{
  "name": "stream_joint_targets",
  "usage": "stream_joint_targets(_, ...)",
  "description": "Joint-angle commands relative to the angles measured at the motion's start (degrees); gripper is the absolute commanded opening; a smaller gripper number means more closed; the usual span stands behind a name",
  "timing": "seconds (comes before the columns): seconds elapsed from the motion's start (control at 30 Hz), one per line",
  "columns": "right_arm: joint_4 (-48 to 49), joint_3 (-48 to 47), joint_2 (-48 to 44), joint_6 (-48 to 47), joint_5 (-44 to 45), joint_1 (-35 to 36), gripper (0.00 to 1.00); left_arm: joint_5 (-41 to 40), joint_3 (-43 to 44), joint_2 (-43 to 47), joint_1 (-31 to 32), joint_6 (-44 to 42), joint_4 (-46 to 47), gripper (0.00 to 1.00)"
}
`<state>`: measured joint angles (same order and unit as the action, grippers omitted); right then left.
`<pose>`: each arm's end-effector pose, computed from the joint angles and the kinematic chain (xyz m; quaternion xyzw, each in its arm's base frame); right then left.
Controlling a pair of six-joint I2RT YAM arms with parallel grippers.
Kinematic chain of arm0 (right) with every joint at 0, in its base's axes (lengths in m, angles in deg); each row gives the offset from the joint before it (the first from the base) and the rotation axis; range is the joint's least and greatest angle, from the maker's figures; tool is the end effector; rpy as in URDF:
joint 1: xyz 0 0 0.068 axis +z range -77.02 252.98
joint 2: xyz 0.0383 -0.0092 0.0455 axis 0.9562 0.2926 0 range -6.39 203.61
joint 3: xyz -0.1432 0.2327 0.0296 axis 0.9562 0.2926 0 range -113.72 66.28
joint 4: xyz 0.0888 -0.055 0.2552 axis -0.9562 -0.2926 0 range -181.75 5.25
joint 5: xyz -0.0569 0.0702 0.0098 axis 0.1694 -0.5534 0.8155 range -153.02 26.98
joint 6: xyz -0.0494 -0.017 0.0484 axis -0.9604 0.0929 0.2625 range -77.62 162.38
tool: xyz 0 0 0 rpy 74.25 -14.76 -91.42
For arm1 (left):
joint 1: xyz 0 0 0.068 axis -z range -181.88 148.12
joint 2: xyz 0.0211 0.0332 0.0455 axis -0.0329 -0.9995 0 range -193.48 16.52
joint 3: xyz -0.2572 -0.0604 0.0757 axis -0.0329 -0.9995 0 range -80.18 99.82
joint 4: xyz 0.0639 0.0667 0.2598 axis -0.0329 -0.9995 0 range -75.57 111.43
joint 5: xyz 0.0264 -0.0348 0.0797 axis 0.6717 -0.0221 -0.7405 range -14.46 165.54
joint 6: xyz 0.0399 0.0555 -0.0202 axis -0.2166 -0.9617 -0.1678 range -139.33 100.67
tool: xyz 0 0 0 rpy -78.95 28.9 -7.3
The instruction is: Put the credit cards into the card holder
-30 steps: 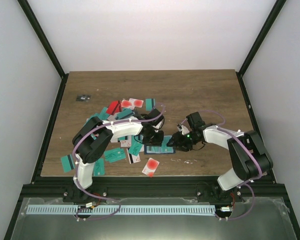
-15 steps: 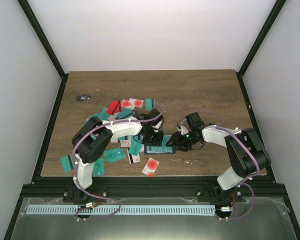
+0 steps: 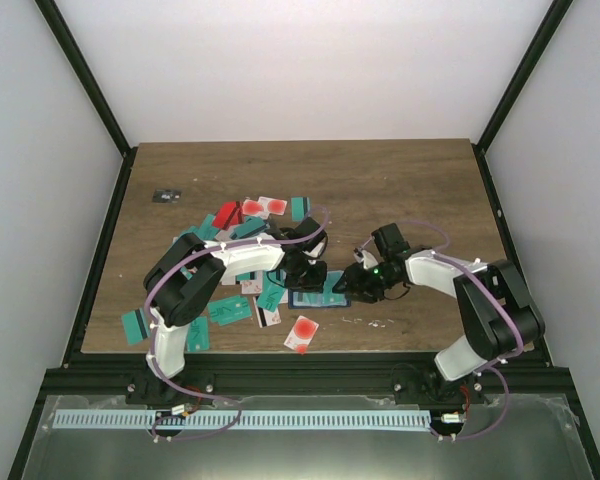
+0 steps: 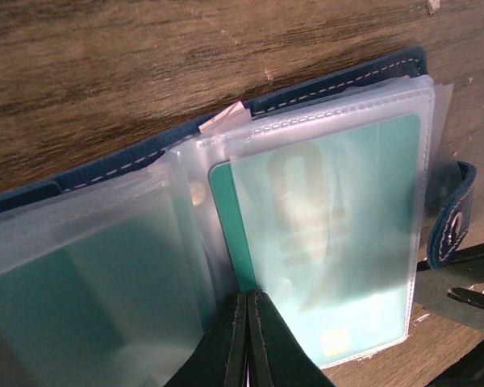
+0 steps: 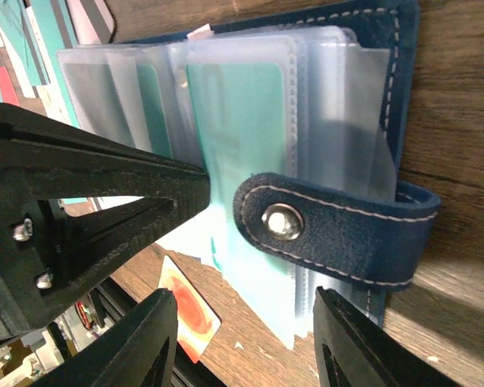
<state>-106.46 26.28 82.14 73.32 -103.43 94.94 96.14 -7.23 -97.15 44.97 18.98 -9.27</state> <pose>0.2367 0.1364 0.1127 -0.0134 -0.9264 -0.3763 0.0073 0.2613 -0.3091 0.1108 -0.1011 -0.9661 0.2374 0.0025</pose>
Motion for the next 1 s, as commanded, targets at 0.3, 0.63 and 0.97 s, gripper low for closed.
stream_joint_targets(0.3, 0.36, -1.83, 0.47, -0.69, -1.21, 0.92, 0.48, -1.18, -1.74, -1.14, 0.08, -0.20, 0.25, 0.04)
stream_joint_targets(0.63, 2.05, -2.21, 1.53, -0.44, -2.86, 0.92, 0.48, -1.00, -1.37, -1.41, 0.00, -0.18, 0.22, 0.04)
stream_joint_targets(0.97, 1.38, -4.23, 0.95, -0.10, -4.07, 2.11, 0.48, -1.39, 0.66, 1.20, 0.00, 1.31, 0.13, 0.04)
